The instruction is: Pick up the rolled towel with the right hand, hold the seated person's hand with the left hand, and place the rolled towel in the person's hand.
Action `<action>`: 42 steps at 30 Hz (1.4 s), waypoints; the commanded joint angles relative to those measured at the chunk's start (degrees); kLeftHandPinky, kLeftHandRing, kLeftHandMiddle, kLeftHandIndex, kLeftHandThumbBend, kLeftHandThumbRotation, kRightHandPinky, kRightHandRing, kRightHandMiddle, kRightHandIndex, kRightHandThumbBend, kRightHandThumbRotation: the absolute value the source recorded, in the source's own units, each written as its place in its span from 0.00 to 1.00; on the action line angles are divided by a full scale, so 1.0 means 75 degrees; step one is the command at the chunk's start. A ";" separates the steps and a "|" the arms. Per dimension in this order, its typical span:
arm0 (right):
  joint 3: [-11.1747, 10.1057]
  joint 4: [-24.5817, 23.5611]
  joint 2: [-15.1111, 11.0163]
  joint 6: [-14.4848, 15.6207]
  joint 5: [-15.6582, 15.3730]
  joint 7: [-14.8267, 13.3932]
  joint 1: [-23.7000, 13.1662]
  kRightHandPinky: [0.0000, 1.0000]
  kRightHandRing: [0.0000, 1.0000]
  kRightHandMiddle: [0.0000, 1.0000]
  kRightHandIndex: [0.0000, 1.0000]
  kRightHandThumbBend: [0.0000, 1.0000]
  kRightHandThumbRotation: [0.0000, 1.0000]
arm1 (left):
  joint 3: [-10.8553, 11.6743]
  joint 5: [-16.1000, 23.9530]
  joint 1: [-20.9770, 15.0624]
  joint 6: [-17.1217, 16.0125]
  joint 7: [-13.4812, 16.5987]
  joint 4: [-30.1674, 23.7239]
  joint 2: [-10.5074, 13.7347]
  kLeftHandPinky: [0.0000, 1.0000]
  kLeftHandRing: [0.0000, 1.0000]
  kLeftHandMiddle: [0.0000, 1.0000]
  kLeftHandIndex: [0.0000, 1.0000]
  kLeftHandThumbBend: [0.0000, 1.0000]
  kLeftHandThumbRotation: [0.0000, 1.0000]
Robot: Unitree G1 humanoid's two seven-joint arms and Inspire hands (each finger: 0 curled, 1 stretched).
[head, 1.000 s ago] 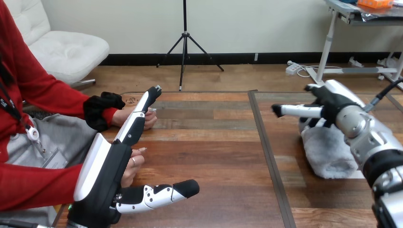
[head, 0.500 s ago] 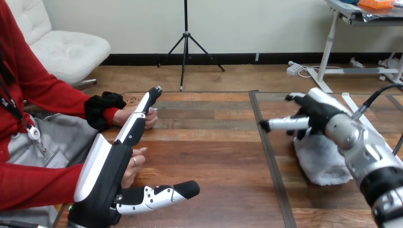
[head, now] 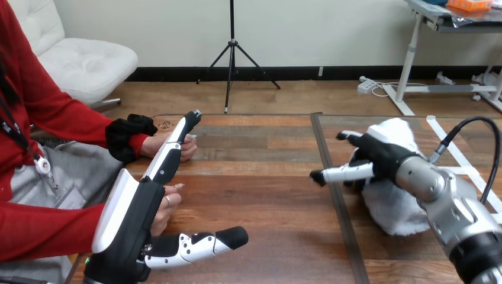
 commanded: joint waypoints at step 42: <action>-0.1449 -0.3698 -0.0432 -0.0490 0.0430 -0.0587 0.1045 0.51 0.64 0.83 0.92 0.95 0.40 | 0.0169 -0.0096 -0.0864 -0.0033 -0.0074 -0.0039 0.0072 0.91 0.94 0.95 0.96 1.00 0.59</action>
